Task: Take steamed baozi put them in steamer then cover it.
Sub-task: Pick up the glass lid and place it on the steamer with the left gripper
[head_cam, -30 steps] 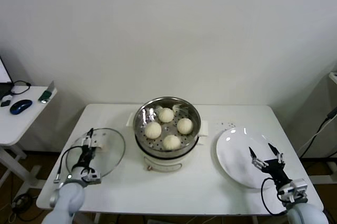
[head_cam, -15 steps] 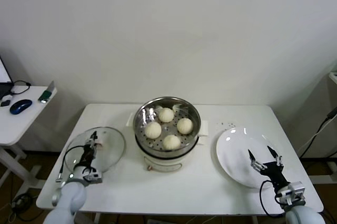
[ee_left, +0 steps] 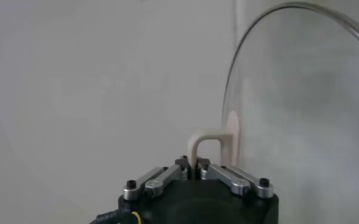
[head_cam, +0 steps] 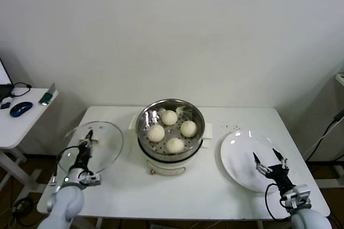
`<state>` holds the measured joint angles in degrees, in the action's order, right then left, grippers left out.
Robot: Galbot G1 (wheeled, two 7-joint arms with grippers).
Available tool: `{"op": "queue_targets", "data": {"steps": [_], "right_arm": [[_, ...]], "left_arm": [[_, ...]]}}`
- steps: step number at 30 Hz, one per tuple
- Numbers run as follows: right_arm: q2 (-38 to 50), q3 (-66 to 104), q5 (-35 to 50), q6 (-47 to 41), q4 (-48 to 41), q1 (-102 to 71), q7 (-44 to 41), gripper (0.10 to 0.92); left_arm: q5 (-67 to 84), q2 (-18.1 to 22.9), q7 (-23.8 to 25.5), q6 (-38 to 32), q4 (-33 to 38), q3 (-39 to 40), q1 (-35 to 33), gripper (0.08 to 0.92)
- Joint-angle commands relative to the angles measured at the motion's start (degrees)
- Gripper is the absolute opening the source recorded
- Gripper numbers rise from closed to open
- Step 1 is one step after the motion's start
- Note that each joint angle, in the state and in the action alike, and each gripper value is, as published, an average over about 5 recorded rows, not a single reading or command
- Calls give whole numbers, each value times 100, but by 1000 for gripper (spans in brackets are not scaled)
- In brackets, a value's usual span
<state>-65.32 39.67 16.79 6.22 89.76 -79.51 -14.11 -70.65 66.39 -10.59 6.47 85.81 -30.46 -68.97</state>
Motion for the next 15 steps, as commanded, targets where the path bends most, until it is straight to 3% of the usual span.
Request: {"op": "queue_targets", "data": {"steps": [1, 9, 15], "right_arm": [[207, -78, 3, -15, -107, 159, 7, 823], [385, -337, 17, -23, -351, 533, 25, 823], [432, -566, 4, -38, -560, 821, 28, 823]], "left_arm": [[308, -596, -166, 1520, 2064, -29, -1094, 150], [612, -1461, 221, 2686, 3575, -52, -1736, 150], [950, -2002, 696, 3300, 4052, 499, -1356, 150]]}}
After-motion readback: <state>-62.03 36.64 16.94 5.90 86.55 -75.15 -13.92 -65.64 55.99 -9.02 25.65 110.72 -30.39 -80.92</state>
